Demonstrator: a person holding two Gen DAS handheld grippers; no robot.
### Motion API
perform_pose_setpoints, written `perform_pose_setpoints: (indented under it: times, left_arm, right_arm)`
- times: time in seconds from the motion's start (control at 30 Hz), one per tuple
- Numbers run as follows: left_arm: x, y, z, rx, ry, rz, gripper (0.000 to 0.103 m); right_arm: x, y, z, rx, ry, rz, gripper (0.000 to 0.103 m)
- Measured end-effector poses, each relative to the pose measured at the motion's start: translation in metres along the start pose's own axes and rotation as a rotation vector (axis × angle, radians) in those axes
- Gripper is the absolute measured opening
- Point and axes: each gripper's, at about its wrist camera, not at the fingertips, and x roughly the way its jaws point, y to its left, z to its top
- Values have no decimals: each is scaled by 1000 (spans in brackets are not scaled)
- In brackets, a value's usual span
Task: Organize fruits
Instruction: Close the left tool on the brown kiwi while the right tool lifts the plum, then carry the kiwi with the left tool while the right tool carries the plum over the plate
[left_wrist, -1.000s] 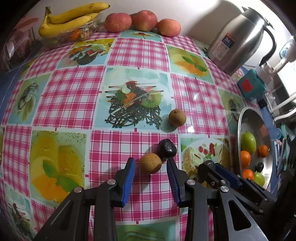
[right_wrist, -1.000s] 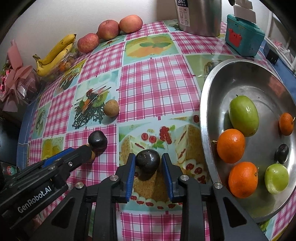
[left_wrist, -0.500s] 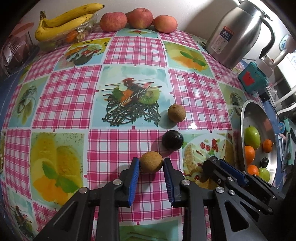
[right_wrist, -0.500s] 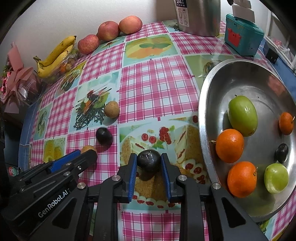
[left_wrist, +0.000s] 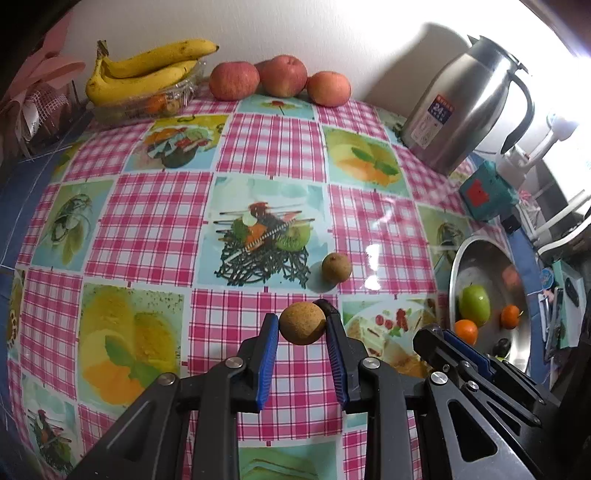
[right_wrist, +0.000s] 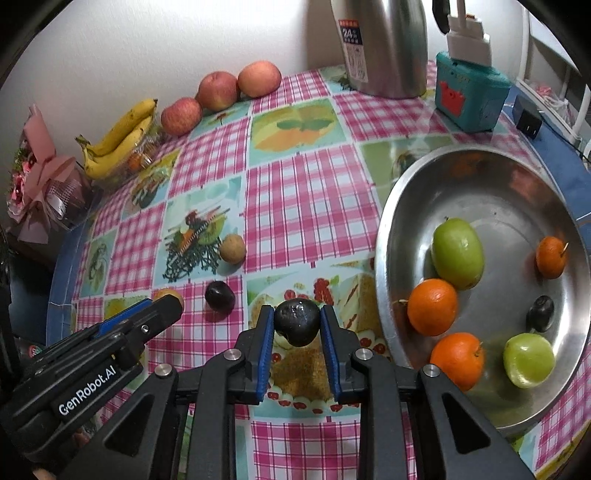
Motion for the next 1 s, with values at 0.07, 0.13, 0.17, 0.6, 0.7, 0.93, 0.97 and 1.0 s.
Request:
perform_pose_setpoints:
  times: [0.07, 0.13, 0.17, 0.6, 0.7, 0.93, 0.97, 1.0]
  left_arm:
    - [-3, 0, 1, -2, -9, -1, 28]
    - [-6, -1, 1, -1, -15, 2, 28]
    - [-6, -1, 1, -1, -17, 4, 28]
    - [-8, -27, -1, 41, -25, 2, 28]
    - [-8, -39, -2, 66, -25, -2, 28]
    - [-5, -70, -7, 130, -19, -11, 28]
    - [-5, -74, -8, 139, -18, -13, 28]
    - [-4, -79, -9, 149, -17, -16, 28]
  right_arm:
    - [-4, 0, 1, -2, -9, 0, 26]
    - [-8, 0, 2, -5, -16, -2, 26]
    - [-8, 0, 2, -6, -18, -3, 26]
    - [-19, -29, 6, 40, -22, -51, 26]
    - [-25, -44, 8, 68, -31, -75, 26]
    - [-34, -79, 11, 146, -36, -110, 26]
    - [-36, -84, 11, 154, -38, -115, 26]
    - [-37, -88, 11, 161, -39, -122, 26]
